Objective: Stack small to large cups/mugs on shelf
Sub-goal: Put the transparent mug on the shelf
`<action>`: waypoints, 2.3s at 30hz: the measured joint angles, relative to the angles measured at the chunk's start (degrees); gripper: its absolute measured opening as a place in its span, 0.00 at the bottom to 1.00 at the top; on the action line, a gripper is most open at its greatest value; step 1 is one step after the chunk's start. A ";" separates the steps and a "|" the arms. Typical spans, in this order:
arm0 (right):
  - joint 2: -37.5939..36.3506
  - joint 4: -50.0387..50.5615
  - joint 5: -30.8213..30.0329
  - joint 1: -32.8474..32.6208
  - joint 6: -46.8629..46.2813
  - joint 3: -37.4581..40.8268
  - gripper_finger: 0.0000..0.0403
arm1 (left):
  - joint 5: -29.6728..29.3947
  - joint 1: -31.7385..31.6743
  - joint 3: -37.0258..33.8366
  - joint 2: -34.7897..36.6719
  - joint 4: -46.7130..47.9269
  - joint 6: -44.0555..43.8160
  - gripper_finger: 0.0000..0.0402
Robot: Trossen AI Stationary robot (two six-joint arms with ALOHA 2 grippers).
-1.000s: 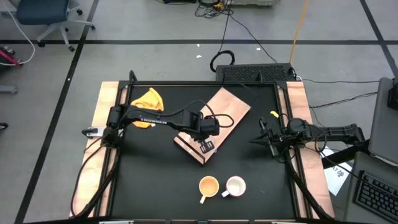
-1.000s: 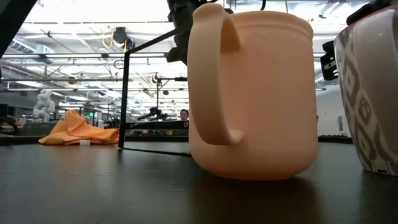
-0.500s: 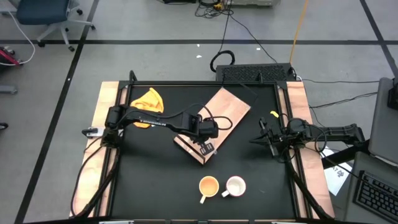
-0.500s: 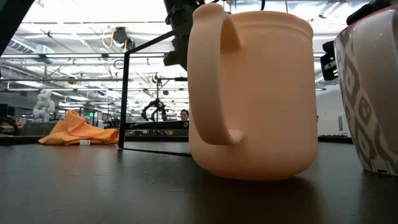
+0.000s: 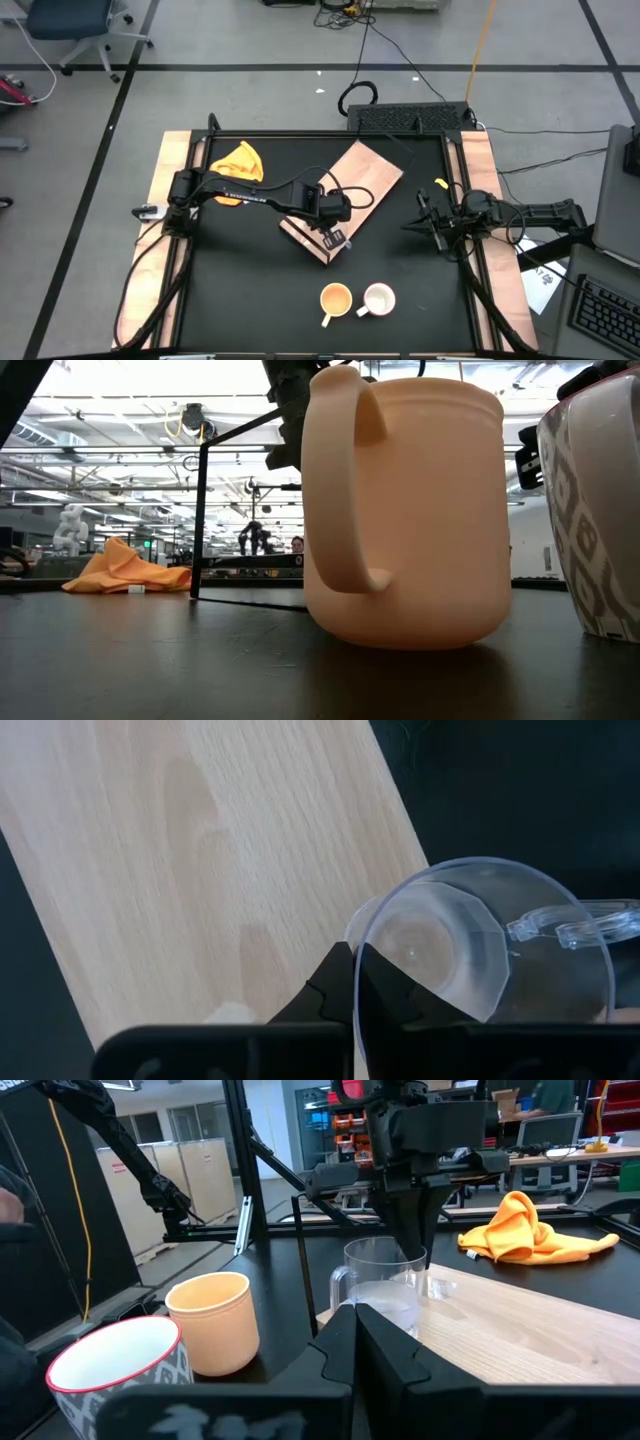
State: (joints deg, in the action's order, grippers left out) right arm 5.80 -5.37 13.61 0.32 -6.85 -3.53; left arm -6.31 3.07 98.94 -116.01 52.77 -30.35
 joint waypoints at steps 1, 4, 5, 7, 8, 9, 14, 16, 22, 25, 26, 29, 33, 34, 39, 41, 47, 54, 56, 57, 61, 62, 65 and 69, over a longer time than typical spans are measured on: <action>0.00 0.00 0.00 0.00 0.00 0.00 0.00 | -0.26 0.02 0.00 0.00 0.22 0.02 0.00; -0.01 0.00 0.00 0.00 0.00 0.00 0.00 | -1.25 0.06 0.01 -0.04 1.32 0.28 0.00; -0.01 0.00 0.00 0.00 0.00 0.00 0.00 | -1.42 0.07 0.02 -0.04 1.60 0.30 0.00; 0.00 0.00 0.00 0.00 0.00 0.00 0.00 | -1.44 0.04 0.00 -0.04 2.06 0.38 0.00; 0.00 0.00 0.00 0.00 0.00 0.00 0.00 | -1.46 0.04 0.00 -0.04 2.23 0.42 0.00; 0.00 0.00 0.00 0.00 0.00 0.00 0.00 | -1.47 0.03 0.00 -0.04 2.28 0.44 0.00; -0.02 0.00 0.00 0.00 0.00 0.00 0.00 | -2.26 0.07 -0.02 -0.04 2.50 1.51 0.00; 0.00 0.00 0.00 0.00 0.00 -0.01 0.00 | -2.56 0.11 -0.07 -0.04 2.65 2.12 0.00; 0.00 0.00 0.00 0.00 0.00 0.00 0.00 | -3.91 0.17 -0.09 -0.04 3.29 3.72 0.00; 0.00 0.00 0.00 0.00 0.00 0.00 0.00 | -4.74 0.24 -0.11 -0.04 3.73 3.98 0.00; -0.02 0.00 0.00 0.00 0.00 0.00 0.00 | -4.76 0.31 -0.11 -0.04 3.74 4.15 0.00; 0.00 0.00 0.00 0.00 0.00 0.00 0.00 | -4.90 0.39 -0.11 -0.04 3.71 4.32 0.00; 0.00 0.00 0.00 0.00 0.00 0.00 0.00 | -4.85 0.39 -0.11 -0.04 3.70 4.33 0.00; -0.01 0.00 0.00 0.00 0.00 0.00 0.00 | -4.84 0.39 -0.11 -0.04 3.69 4.32 0.00; -0.01 0.00 0.00 0.00 0.00 0.00 0.00 | -4.75 0.44 -0.13 -0.04 3.59 3.81 0.02; 0.00 0.00 0.00 0.00 0.00 0.00 0.00 | -4.79 0.44 -0.15 -0.04 3.47 3.60 0.04; -0.02 0.02 0.00 0.00 0.00 0.00 0.00 | -3.85 0.50 -0.51 -0.57 4.17 3.22 0.11; 0.00 0.02 0.00 0.00 -0.01 0.00 0.00 | -3.91 0.80 -0.48 -0.55 3.64 3.06 0.13; 0.00 0.04 0.00 0.00 0.00 0.00 0.00 | -3.95 0.81 -0.48 -0.55 3.49 3.04 0.13; -0.01 0.03 0.00 0.00 0.00 0.00 0.00 | -3.98 0.81 -0.46 -0.55 3.44 3.05 0.13; -0.02 0.03 0.00 0.00 0.00 0.00 0.00 | -4.04 0.81 -0.39 -0.55 3.26 3.06 0.13; 0.00 0.04 0.00 0.00 -0.01 0.00 0.00 | -4.04 0.81 -0.37 -0.52 3.23 3.06 0.13; 0.00 0.02 0.00 0.00 -0.02 0.00 0.00 | -4.17 0.81 -0.36 -0.51 3.21 3.09 0.13; 0.00 0.03 -0.01 0.00 -0.02 0.00 0.00 | -4.28 0.81 -0.31 -0.44 3.17 3.26 0.13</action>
State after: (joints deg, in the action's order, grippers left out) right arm 5.80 -5.34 13.60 0.32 -6.87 -3.53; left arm -10.59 3.88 98.63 -116.44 55.94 -27.09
